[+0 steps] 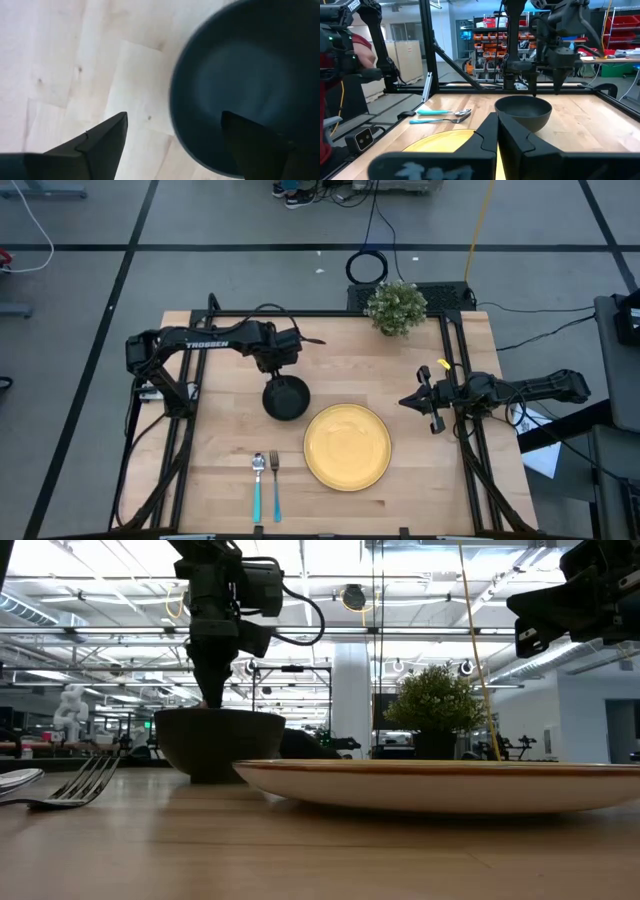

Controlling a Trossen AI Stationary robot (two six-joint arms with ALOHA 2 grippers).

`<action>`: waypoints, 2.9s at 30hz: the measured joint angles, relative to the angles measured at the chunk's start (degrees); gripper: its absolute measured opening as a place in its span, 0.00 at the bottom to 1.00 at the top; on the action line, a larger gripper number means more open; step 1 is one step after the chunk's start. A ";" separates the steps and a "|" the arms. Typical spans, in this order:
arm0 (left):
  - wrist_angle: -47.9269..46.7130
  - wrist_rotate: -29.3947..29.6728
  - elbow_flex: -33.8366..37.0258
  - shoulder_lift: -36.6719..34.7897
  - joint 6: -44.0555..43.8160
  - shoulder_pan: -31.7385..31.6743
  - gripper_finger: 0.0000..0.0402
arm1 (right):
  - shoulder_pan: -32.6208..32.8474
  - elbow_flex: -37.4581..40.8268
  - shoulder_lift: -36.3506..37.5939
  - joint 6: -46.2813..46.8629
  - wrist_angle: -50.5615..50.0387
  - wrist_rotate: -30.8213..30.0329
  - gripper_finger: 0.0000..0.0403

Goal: Set table place
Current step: Put the black bowl on the yellow plate

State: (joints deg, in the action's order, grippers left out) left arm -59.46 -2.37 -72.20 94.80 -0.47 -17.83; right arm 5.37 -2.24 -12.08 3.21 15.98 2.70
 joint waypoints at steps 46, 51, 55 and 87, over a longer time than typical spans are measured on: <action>10.57 -3.37 8.39 1.68 2.27 -2.46 0.78 | -0.02 0.00 0.02 0.63 -0.01 0.02 0.00; 12.09 -3.40 9.29 1.68 1.95 -2.46 0.78 | -0.02 0.00 0.02 0.64 -0.01 0.02 0.00; 13.32 -3.46 9.64 1.68 1.44 -2.46 0.78 | 0.00 0.00 0.02 0.63 -0.01 0.02 0.00; 13.06 -4.07 9.53 1.55 2.01 -2.46 0.02 | -0.02 0.00 0.01 0.63 -0.01 0.04 0.00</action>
State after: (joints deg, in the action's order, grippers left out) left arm -46.40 -6.44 -62.67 96.36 1.54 -20.29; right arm 5.35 -2.24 -12.06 3.84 15.97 2.74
